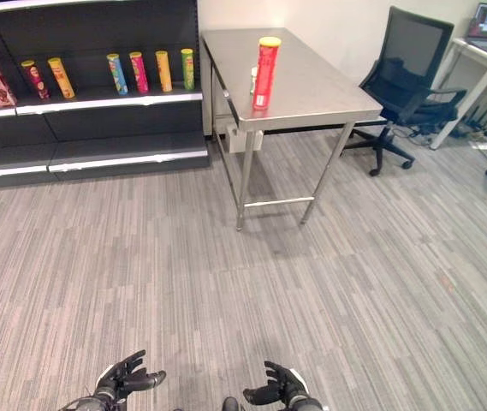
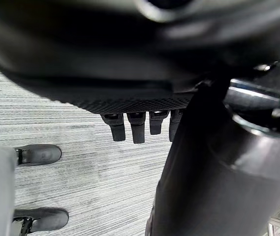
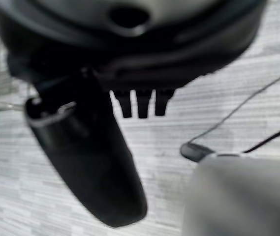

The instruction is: Put the goods on the table back onto the shelves and tidy them up.

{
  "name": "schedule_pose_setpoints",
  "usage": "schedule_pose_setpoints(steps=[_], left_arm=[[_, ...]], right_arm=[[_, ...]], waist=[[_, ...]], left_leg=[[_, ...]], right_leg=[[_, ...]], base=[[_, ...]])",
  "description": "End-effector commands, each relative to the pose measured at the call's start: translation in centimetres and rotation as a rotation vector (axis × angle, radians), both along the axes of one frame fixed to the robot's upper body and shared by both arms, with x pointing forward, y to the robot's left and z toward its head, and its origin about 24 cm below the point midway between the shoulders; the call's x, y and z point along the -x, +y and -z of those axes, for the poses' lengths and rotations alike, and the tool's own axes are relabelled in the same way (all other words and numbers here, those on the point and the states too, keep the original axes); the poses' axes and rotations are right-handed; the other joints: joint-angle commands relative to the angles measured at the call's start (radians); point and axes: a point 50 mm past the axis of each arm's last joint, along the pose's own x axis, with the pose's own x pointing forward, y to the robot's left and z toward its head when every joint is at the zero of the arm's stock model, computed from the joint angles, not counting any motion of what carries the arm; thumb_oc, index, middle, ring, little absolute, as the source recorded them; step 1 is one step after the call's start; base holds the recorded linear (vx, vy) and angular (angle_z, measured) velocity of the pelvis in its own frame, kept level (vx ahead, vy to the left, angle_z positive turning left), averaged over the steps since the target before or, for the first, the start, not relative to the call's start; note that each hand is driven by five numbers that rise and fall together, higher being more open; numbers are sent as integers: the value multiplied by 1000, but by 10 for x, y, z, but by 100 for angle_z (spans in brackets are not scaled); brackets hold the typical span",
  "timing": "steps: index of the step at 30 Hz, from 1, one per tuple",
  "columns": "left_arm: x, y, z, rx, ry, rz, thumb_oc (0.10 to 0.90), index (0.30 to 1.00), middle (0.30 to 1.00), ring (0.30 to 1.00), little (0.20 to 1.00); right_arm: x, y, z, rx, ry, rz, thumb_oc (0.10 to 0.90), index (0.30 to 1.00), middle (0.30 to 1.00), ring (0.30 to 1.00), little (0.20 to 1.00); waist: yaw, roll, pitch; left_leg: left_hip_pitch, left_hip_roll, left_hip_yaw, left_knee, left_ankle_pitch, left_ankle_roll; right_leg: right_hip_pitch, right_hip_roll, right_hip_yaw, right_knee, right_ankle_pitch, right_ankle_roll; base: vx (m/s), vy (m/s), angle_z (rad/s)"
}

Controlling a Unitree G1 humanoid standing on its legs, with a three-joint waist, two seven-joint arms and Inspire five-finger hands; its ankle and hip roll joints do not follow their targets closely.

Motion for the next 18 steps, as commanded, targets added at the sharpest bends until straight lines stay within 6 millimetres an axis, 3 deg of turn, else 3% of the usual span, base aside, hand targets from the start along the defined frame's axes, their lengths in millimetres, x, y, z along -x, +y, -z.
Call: schedule_pose_setpoints(steps=[1, 10, 18], left_arm=[[-34, 0, -14, -19, -129, 61, 800, 900, 900, 900, 900], [-35, -2, -13, -41, -122, 80, 800, 900, 900, 900, 900], [-33, -1, -12, -47, -109, 81, 800, 900, 900, 900, 900]], right_arm=[[-42, -1, -21, 17, -162, -68, 800, 900, 900, 900, 900], [-25, 2, -10, 16, -90, -72, 800, 900, 900, 900, 900], [-24, 2, -10, 19, -87, -81, 800, 900, 900, 900, 900]], waist=[[8, -35, -17], [6, -40, -17], [3, -39, -18]], left_leg=[[30, -9, -47, 4, -88, -25], [30, -7, -42, 4, -87, -25], [30, -7, -43, 4, -88, -25]], right_leg=[[86, -73, 36, 13, -101, 114], [87, -72, 35, 13, -101, 113], [88, -70, 36, 13, -103, 111]], base=[[-7, -2, 4], [-8, -1, 3], [0, 0, 0]])
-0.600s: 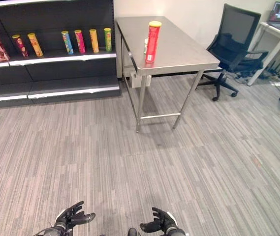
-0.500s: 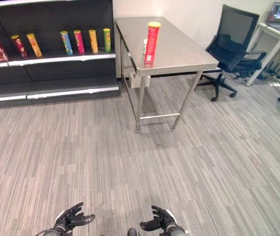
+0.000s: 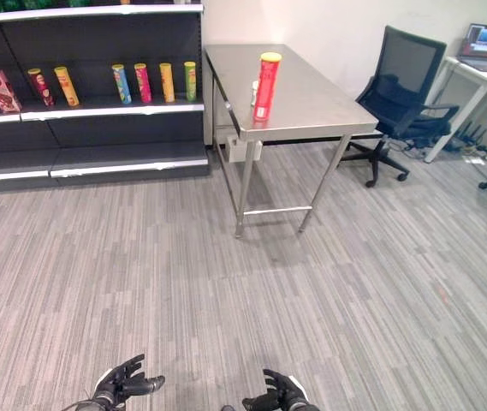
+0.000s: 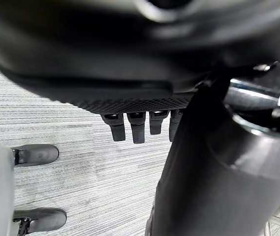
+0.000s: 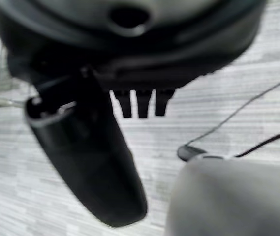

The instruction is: Put the goods on the table back onto the shelves and tidy them up.

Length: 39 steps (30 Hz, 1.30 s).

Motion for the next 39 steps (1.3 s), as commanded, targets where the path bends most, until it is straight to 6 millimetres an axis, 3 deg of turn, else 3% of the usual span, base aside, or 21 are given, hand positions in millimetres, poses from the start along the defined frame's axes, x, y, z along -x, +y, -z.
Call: schedule_pose_setpoints(steps=[1, 12, 16, 18, 20, 22, 24, 26, 27, 28, 29, 30, 31, 33, 34, 36, 37, 38, 39], left_arm=[[-37, -2, -13, -28, -121, 66, 800, 900, 900, 900, 900], [-39, -2, -14, -19, -125, 46, 800, 900, 900, 900, 900], [-41, 0, -16, -2, -139, 13, 800, 900, 900, 900, 900], [-43, 0, -17, 11, -150, -8, 800, 900, 900, 900, 900], [-44, -1, -18, 26, -161, -23, 800, 900, 900, 900, 900], [-49, -2, -21, 31, -179, -23, 800, 900, 900, 900, 900], [-52, -3, -22, 37, -188, -39, 800, 900, 900, 900, 900], [-52, -5, -21, 48, -187, -54, 800, 900, 900, 900, 900], [-47, -6, -19, 50, -170, -54, 800, 900, 900, 900, 900], [-46, -7, -18, 50, -165, -44, 800, 900, 900, 900, 900], [-45, -7, -18, 50, -165, -43, 800, 900, 900, 900, 900], [-42, -6, -15, 26, -140, -13, 800, 900, 900, 900, 900], [-40, -5, -14, 15, -131, -5, 800, 900, 900, 900, 900], [-32, 0, -10, 0, -91, -7, 800, 900, 900, 900, 900], [-27, 5, -9, -11, -84, -19, 800, 900, 900, 900, 900], [-25, 7, -8, -14, -80, -26, 800, 900, 900, 900, 900], [-20, 12, -7, -24, -67, -44, 800, 900, 900, 900, 900], [-20, 12, -7, -22, -69, -46, 800, 900, 900, 900, 900], [-20, 12, -7, -22, -69, -46, 800, 900, 900, 900, 900]], right_arm=[[-34, 0, -13, 9, -117, -55, 800, 900, 900, 900, 900], [-36, 1, -14, -1, -118, -54, 800, 900, 900, 900, 900], [-42, 2, -16, -5, -139, -63, 800, 900, 900, 900, 900], [-44, 2, -18, -7, -149, -54, 800, 900, 900, 900, 900], [-49, 2, -22, -14, -182, -50, 800, 900, 900, 900, 900], [-53, 0, -25, -11, -202, -48, 800, 900, 900, 900, 900], [-56, 0, -28, -11, -215, -44, 800, 900, 900, 900, 900], [-54, -2, -25, -6, -199, -28, 800, 900, 900, 900, 900], [-53, -2, -25, -5, -194, -25, 800, 900, 900, 900, 900], [-53, -2, -24, -4, -192, -26, 800, 900, 900, 900, 900], [-53, -2, -24, -4, -192, -26, 800, 900, 900, 900, 900], [-54, -4, -24, -1, -192, -5, 800, 900, 900, 900, 900], [-55, -6, -24, -1, -189, 11, 800, 900, 900, 900, 900], [-56, -5, -22, -1, -175, 4, 800, 900, 900, 900, 900], [-53, -1, -21, -13, -169, -10, 800, 900, 900, 900, 900], [-51, 0, -20, -15, -163, -13, 800, 900, 900, 900, 900], [-48, 3, -18, -30, -157, -12, 800, 900, 900, 900, 900], [-47, 3, -18, -32, -157, -11, 800, 900, 900, 900, 900], [-47, 3, -18, -32, -157, -11, 800, 900, 900, 900, 900]], waist=[[3, -23, 8], [9, -28, 20], [18, -39, 48], [23, -50, 71], [33, -65, 106], [41, -72, 147], [41, -81, 165], [49, -86, 160], [65, -84, 144], [77, -73, 137], [79, -76, 140], [95, -61, 125], [103, -63, 121], [115, -61, 92], [122, -56, 64], [123, -63, 50], [118, -79, 26], [114, -82, 24], [116, -79, 23]], left_leg=[[21, -3, -30, 3, -89, -27], [23, 4, -28, 3, -89, -29], [-3, 13, -35, 42, -89, -33], [-59, 16, -41, 132, -107, -42], [-158, 6, -51, 319, -103, -60], [-289, 13, -78, 516, -5, -73], [-361, 18, -72, 614, 28, -61], [-417, 30, -34, 563, 13, -57], [-445, 38, -9, 413, 16, -55], [-449, 47, -7, 304, 61, -64], [-440, 44, -4, 294, 66, -64], [-483, 59, 16, 100, 119, -78], [-496, 62, 37, 31, 134, -84], [-495, 65, 61, 3, 121, -87], [-462, 53, 68, 3, 206, -80], [-444, 42, 71, 4, 214, -70], [-391, 11, 79, 6, 190, -45], [-360, -4, 83, 6, 174, -30], [-362, 0, 84, 5, 175, -31]], right_leg=[[71, -65, 47, 13, -107, 115], [66, -55, 53, 13, -108, 110], [58, -49, 62, 16, -111, 101], [47, -49, 63, 26, -119, 92], [52, -41, 65, 41, -140, 69], [58, -38, 59, 55, -148, 53], [68, -33, 59, 59, -166, 42], [94, -34, 62, 45, -183, 47], [121, -30, 72, 22, -196, 57], [139, -21, 77, 13, -209, 62], [143, -25, 77, 13, -211, 63], [176, -15, 92, 13, -249, 71], [196, -20, 105, 13, -262, 74], [225, -28, 131, 13, -271, 86], [255, -49, 145, 13, -274, 100], [256, -67, 148, 34, -269, 112], [224, -113, 150, 157, -205, 157], [196, -126, 152, 242, -154, 179], [193, -123, 154, 242, -152, 178]], base=[[0, 0, 0], [7, -25, 0], [-1, -74, -3], [-35, -123, -2], [-3, -168, 8], [-11, -156, 22], [103, -117, 23], [298, -10, -11], [470, 73, -18], [385, 73, -32], [416, 121, -40], [408, 127, -2], [549, 180, 32], [564, 218, -39], [726, 305, -86], [530, 232, -64], [442, 208, -77], [437, 209, -55], [313, 209, -15]])
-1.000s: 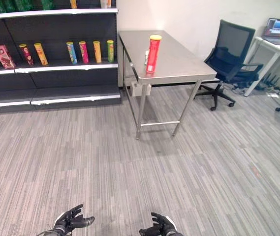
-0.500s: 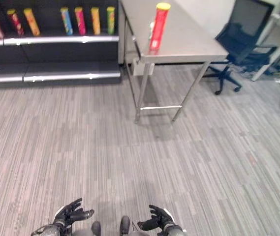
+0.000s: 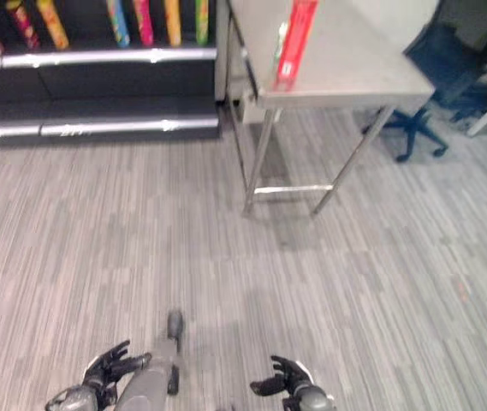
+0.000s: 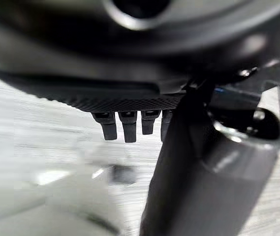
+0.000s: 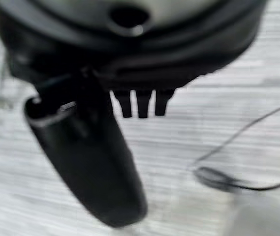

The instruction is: Put the goods on the table back onto the shelves and tidy them up.

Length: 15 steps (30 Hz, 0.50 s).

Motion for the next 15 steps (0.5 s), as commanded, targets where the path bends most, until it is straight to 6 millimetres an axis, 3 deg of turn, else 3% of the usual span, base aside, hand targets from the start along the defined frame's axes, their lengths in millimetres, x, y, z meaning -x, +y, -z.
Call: schedule_pose_setpoints(steps=[1, 2, 3, 4, 5, 6, 7, 8, 9, 10, 13, 15], left_arm=[[-24, -16, -9, 18, -105, 101, 800, 900, 900, 900, 900], [-30, -15, -11, 11, -122, 105, 800, 900, 900, 900, 900], [-32, -15, -13, 7, -130, 109, 800, 900, 900, 900, 900], [-35, -14, -15, 4, -141, 110, 800, 900, 900, 900, 900], [-38, -13, -16, 5, -155, 107, 800, 900, 900, 900, 900], [-40, -13, -18, 5, -169, 108, 800, 900, 900, 900, 900], [-42, -13, -20, 5, -181, 124, 800, 900, 900, 900, 900], [-43, -14, -20, 4, -185, 132, 800, 900, 900, 900, 900], [-44, -14, -21, 2, -187, 137, 800, 900, 900, 900, 900], [-46, -16, -21, -1, -194, 154, 800, 900, 900, 900, 900], [-47, -18, -21, -6, -193, 172, 800, 900, 900, 900, 900], [-45, -21, -20, 1, -191, 189, 800, 900, 900, 900, 900]], right_arm=[[-32, 4, -19, -37, -168, -34, 800, 900, 900, 900, 900], [-34, 3, -21, -37, -180, -28, 800, 900, 900, 900, 900], [-35, 3, -21, -35, -179, -22, 800, 900, 900, 900, 900], [-35, 4, -21, -35, -180, -24, 800, 900, 900, 900, 900], [-32, 3, -20, -30, -173, -23, 800, 900, 900, 900, 900], [-31, 1, -20, -29, -170, -21, 800, 900, 900, 900, 900], [-27, -3, -19, -19, -159, -12, 800, 900, 900, 900, 900], [-26, -5, -19, -18, -157, -8, 800, 900, 900, 900, 900], [-26, -6, -19, -17, -155, -6, 800, 900, 900, 900, 900], [-21, -11, -17, -4, -137, 13, 800, 900, 900, 900, 900], [-15, -16, -15, 11, -117, 31, 800, 900, 900, 900, 900], [-9, -21, -13, 16, -102, 48, 800, 900, 900, 900, 900]], waist=[[0, 22, -10], [-11, 40, 4], [-21, 59, 13], [-29, 75, 25], [-41, 83, 33], [-51, 93, 38], [-74, 106, 46], [-82, 105, 44], [-96, 99, 50], [-127, 78, 51], [-140, 69, 60], [-143, 59, 45]], left_leg=[[37, 5, 3, 16, -108, -50], [68, 7, -1, 12, -125, -36], [102, 10, -10, 7, -145, -25], [138, 11, -22, 7, -169, -14], [165, 5, -32, 7, -182, -11], [188, 9, -42, 7, -202, -11], [229, 8, -64, 7, -233, -18], [237, 7, -69, 7, -240, -22], [261, 0, -79, 7, -257, -26], [306, -21, -101, 7, -296, -33], [353, -19, -101, 7, -334, -48], [379, -25, -111, 7, -363, -48]], right_leg=[[-84, -57, -6, 308, 320, 109], [-154, -52, -4, 431, 394, 106], [-207, -52, -13, 507, 425, 101], [-265, -79, -49, 570, 411, 95], [-279, -99, -89, 539, 390, 79], [-314, -107, -129, 504, 333, 61], [-360, -93, -187, 369, 241, 40], [-377, -79, -197, 283, 238, 44], [-385, -53, -194, 174, 249, 47], [-424, -17, -162, -24, 300, 69], [-439, -3, -208, -149, 352, 94], [-427, -5, -210, -154, 363, 85]], base=[[246, 217, -13], [331, 287, -28], [265, 220, -7], [315, 189, 22], [370, 144, 45], [513, 70, 39], [485, 6, 25], [479, -51, 29], [499, -117, 26], [524, -118, 28], [359, -93, 65], [305, -108, 65]])
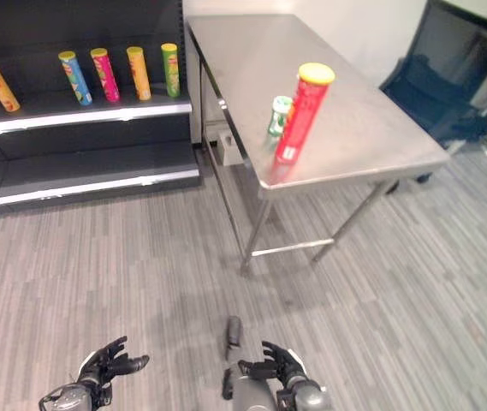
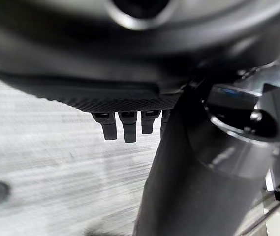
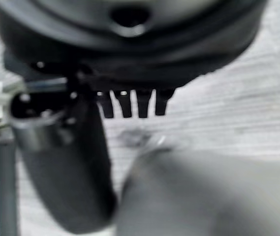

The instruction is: Put the goods on the table back onto the shelves and tidy them up.

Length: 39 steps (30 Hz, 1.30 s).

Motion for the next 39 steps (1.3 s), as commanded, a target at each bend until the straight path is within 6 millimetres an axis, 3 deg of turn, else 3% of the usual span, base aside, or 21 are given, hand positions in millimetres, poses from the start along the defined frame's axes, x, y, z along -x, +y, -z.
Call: schedule_pose_setpoints(steps=[1, 4, 6, 8, 9, 10, 11, 12, 13, 16, 18, 21, 22, 25, 28, 29, 31, 33, 34, 36, 39], left_arm=[[-26, -20, -12, 36, -128, 96, 800, 900, 900, 900, 900], [-28, -25, -12, 59, -138, 96, 800, 900, 900, 900, 900], [-30, -29, -13, 70, -149, 107, 800, 900, 900, 900, 900], [-37, -31, -16, 84, -171, 94, 800, 900, 900, 900, 900], [-43, -31, -20, 96, -195, 60, 800, 900, 900, 900, 900], [-39, -32, -17, 103, -178, 50, 800, 900, 900, 900, 900], [-30, -32, -12, 103, -147, 34, 800, 900, 900, 900, 900], [-24, -34, -8, 109, -124, 14, 800, 900, 900, 900, 900], [-21, -35, -6, 113, -115, 15, 800, 900, 900, 900, 900], [-15, -36, -2, 104, -82, 31, 800, 900, 900, 900, 900], [-15, -36, -2, 102, -80, 38, 800, 900, 900, 900, 900], [-21, -23, -6, 73, -101, 30, 800, 900, 900, 900, 900], [-21, -23, -6, 73, -101, 30, 800, 900, 900, 900, 900], [-27, -8, -13, 50, -131, 27, 800, 900, 900, 900, 900], [-34, -1, -18, 40, -161, 18, 800, 900, 900, 900, 900], [-37, 0, -20, 34, -177, 20, 800, 900, 900, 900, 900], [-38, 1, -21, 30, -177, 22, 800, 900, 900, 900, 900], [-38, 4, -21, 20, -174, 25, 800, 900, 900, 900, 900], [-39, 6, -22, 15, -175, 30, 800, 900, 900, 900, 900], [-40, 7, -23, 10, -178, 27, 800, 900, 900, 900, 900], [-38, 8, -22, 4, -161, 35, 800, 900, 900, 900, 900]], right_arm=[[-2, -21, -5, 64, -18, 8, 800, 900, 900, 900, 900], [6, -26, -2, 66, 9, 25, 800, 900, 900, 900, 900], [8, -25, -1, 63, 25, 27, 800, 900, 900, 900, 900], [6, -25, -1, 62, 20, 35, 800, 900, 900, 900, 900], [7, -24, 1, 71, 34, 37, 800, 900, 900, 900, 900], [13, -23, 4, 80, 67, 42, 800, 900, 900, 900, 900], [20, -25, 7, 99, 99, 32, 800, 900, 900, 900, 900], [28, -27, 9, 112, 121, 40, 800, 900, 900, 900, 900], [31, -29, 9, 114, 125, 49, 800, 900, 900, 900, 900], [40, -35, 10, 107, 134, 116, 800, 900, 900, 900, 900], [41, -37, 10, 105, 134, 133, 800, 900, 900, 900, 900], [45, -67, 2, 134, 112, 311, 800, 900, 900, 900, 900], [45, -67, 2, 134, 112, 311, 800, 900, 900, 900, 900], [60, -118, -15, 220, 89, 497, 800, 900, 900, 900, 900], [69, -164, -41, 292, -5, 712, 800, 900, 900, 900, 900], [73, -189, -60, 349, -71, 799, 800, 900, 900, 900, 900], [64, -216, -88, 425, -185, 855, 800, 900, 900, 900, 900], [46, -236, -123, 515, -345, 852, 800, 900, 900, 900, 900], [34, -250, -155, 579, -485, 883, 800, 900, 900, 900, 900], [19, -258, -196, 652, -656, 834, 800, 900, 900, 900, 900], [-10, -250, -269, 727, -993, 694, 800, 900, 900, 900, 900]], waist=[[9, 4, 8], [7, 11, -14], [7, 12, -14], [8, 3, 12], [16, -9, 44], [34, -10, 51], [52, 7, 46], [61, 20, 41], [55, 29, 37], [28, 55, 13], [21, 60, 8], [-6, 57, -5], [-6, 57, -5], [-22, 35, -6], [-35, 18, -2], [-41, 6, 0], [-46, -3, 8], [-45, -1, 22], [-43, 4, 29], [-49, 12, 31], [-62, 9, 19]], left_leg=[[-132, 22, 29, 2, 52, -17], [-98, 64, 36, 34, 27, -46], [-132, 82, 48, 154, 30, -75], [-247, 87, 52, 404, 98, -119], [-366, 145, 108, 586, 202, -139], [-405, 175, 145, 449, 173, -109], [-384, 167, 68, 286, 173, -116], [-363, 157, -50, 235, 163, -129], [-348, 163, -56, 210, 161, -132], [-267, 179, -32, 86, 162, -126], [-252, 176, -23, 62, 163, -123], [-216, 133, 40, 2, 147, -90], [-215, 133, 41, 2, 147, -90], [-223, 102, 84, 2, 127, -64], [-232, 80, 109, 2, 111, -46], [-237, 71, 129, 2, 101, -38], [-240, 69, 153, 2, 96, -35], [-232, 87, 196, 2, 90, -37], [-240, 108, 223, 2, 106, -40], [-245, 120, 229, 2, 112, -35], [-251, 120, 238, 2, 115, -40]], right_leg=[[218, -41, 36, -81, 157, 85], [283, -20, 22, -81, 141, 62], [321, -11, 17, -81, 108, 44], [363, -15, 14, -81, 82, 17], [411, -18, 10, -81, 41, -12], [440, -29, 35, -81, 27, -2], [445, -32, 78, -81, 18, 14], [457, -35, 121, -81, 12, 21], [461, -36, 128, -81, 9, 23], [454, -41, 148, -81, 24, 34], [448, -45, 156, -81, 31, 38], [393, -75, 222, -81, 74, 72], [393, -75, 222, -81, 74, 72], [346, -97, 271, -81, 109, 105], [308, -108, 300, -81, 135, 137], [284, -114, 311, -81, 148, 156], [262, -121, 300, -81, 163, 171], [251, -142, 215, -65, 167, 172], [244, -169, 114, -13, 148, 164], [256, -178, 120, 66, 111, 151], [275, -173, 179, 120, 88, 153]], base=[[426, -181, 17], [382, -192, 8], [213, -145, 13], [137, -168, -36], [280, -71, -35], [377, 149, -18], [371, 403, -14], [241, 393, -70], [174, 300, -174], [81, 248, -205], [0, 268, -40], [-50, 308, -23], [-55, 233, -76], [-70, 229, -64], [-81, 198, -39], [-92, 178, -45], [-95, 125, -51], [-114, 21, -82], [-145, -35, -94], [-134, 1, -64], [-60, 7, -2]])
